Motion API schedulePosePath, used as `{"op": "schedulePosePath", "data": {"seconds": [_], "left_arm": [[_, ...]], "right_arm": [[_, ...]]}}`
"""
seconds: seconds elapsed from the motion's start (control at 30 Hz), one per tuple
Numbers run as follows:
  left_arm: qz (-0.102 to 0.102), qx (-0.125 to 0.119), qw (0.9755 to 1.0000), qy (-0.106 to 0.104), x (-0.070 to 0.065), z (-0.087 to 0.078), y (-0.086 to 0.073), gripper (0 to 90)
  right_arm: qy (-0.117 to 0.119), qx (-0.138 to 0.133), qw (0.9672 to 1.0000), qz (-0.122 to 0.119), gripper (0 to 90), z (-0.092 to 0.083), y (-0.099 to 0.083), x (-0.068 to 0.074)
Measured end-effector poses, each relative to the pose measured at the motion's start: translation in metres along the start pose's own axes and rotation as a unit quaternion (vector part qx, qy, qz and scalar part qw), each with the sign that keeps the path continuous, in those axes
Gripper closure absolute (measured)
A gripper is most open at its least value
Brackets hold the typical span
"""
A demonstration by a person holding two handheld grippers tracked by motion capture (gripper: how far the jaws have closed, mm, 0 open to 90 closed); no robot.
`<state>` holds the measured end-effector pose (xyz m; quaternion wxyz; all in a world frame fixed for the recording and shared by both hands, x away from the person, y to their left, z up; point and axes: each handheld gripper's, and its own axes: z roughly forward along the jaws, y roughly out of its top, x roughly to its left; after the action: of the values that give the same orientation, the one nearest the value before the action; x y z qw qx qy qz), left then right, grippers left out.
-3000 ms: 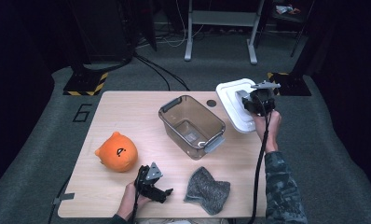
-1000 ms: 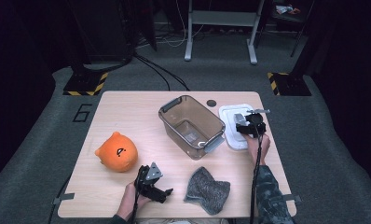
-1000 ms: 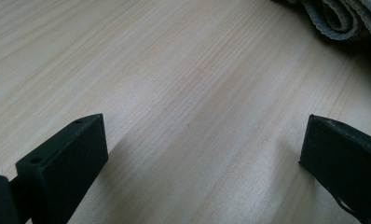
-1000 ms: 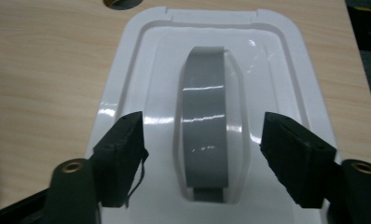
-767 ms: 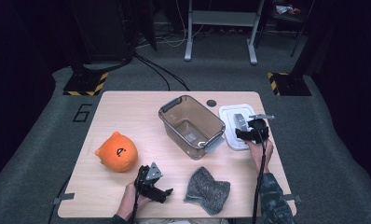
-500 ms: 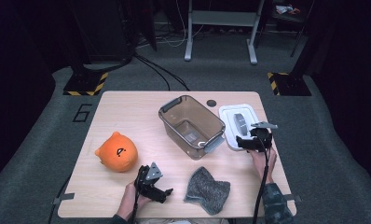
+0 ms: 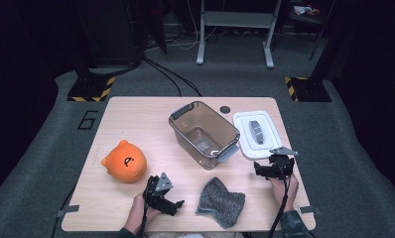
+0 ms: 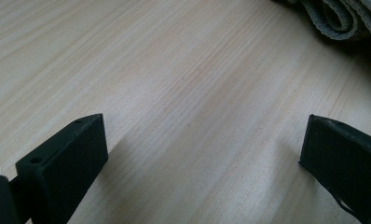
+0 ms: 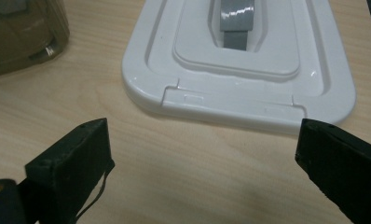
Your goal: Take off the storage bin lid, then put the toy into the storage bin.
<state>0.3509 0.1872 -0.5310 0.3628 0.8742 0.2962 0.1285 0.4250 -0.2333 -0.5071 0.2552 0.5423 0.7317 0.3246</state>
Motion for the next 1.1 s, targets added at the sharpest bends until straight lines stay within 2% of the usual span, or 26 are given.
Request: {"op": "schedulePosePath", "data": {"seconds": [0.07, 0.13, 0.2, 0.4, 0.5, 0.57, 0.77, 1.1], "left_arm": [[0.000, 0.000, 1.0000, 0.000, 0.000, 0.000, 0.000, 0.2], [0.000, 0.000, 1.0000, 0.000, 0.000, 0.000, 0.000, 0.2], [0.000, 0.000, 1.0000, 0.000, 0.000, 0.000, 0.000, 0.2], [-0.002, -0.001, 1.0000, 0.000, 0.000, 0.000, 0.000, 0.2], [0.000, 0.000, 1.0000, 0.000, 0.000, 0.000, 0.000, 0.2], [-0.001, -0.002, 1.0000, 0.007, -0.001, 0.000, 0.000, 0.2], [-0.006, -0.002, 1.0000, 0.004, -0.001, -0.001, -0.001, 0.1], [0.001, -0.003, 0.9999, 0.010, -0.002, -0.004, 0.000, 0.0]], "right_arm": [[-0.001, 0.002, 1.0000, -0.003, 2.2, -0.002, -0.006, 0.001], [0.007, 0.003, 1.0000, -0.006, 2.1, -0.002, -0.012, 0.001], [0.000, 0.012, 0.9999, -0.008, 1.6, -0.002, -0.017, 0.002], [0.019, 0.026, 0.9994, -0.016, 0.0, 0.001, -0.028, 0.002], [0.032, 0.026, 0.9991, -0.013, 0.0, 0.002, -0.028, 0.001], [0.031, 0.025, 0.9992, -0.010, 0.0, 0.002, -0.028, 0.000], [0.031, 0.025, 0.9992, -0.010, 0.0, 0.002, -0.028, 0.000], [0.031, 0.025, 0.9992, -0.010, 0.0, 0.002, -0.028, 0.000]]}}
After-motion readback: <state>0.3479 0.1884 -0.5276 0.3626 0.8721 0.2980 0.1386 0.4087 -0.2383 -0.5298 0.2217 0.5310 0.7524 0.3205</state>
